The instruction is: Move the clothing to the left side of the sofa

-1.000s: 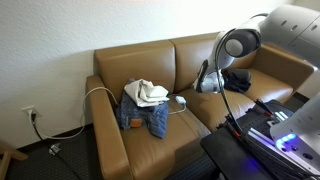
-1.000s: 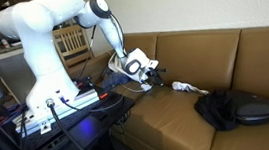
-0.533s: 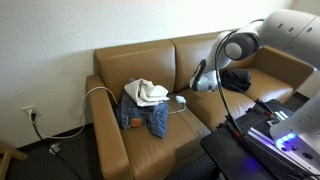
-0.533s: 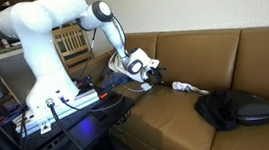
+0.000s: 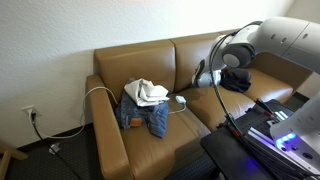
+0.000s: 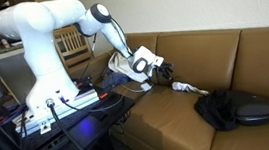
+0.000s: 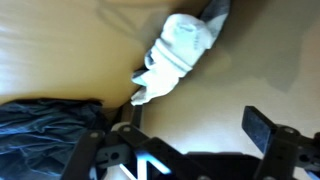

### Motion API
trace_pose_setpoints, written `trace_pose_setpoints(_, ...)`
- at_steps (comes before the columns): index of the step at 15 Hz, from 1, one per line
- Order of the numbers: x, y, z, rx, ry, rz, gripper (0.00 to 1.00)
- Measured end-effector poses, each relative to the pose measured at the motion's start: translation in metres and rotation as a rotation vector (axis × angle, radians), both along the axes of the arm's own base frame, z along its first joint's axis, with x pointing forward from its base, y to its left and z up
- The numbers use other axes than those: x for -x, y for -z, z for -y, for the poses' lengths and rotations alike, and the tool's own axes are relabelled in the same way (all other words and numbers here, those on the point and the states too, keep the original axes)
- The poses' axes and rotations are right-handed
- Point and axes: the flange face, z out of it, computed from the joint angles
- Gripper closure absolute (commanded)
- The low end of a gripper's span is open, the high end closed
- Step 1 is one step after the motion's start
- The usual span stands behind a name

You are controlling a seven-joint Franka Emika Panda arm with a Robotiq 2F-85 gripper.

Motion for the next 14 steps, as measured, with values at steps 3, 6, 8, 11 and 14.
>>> trace_pose_setpoints(3, 0.041, 0.023, 0.014, -0.014, 0.079, -0.071, 0.00)
trace_pose_setpoints(6, 0.050, 0.028, 0.028, -0.026, 0.111, -0.090, 0.00)
trace_pose_setpoints(8, 0.049, 0.025, 0.029, -0.017, 0.113, -0.075, 0.00)
trace_pose_setpoints(11, 0.042, 0.015, 0.022, 0.003, 0.112, -0.036, 0.00)
trace_pose_setpoints(14, 0.036, 0.008, 0.008, 0.011, 0.103, -0.016, 0.00)
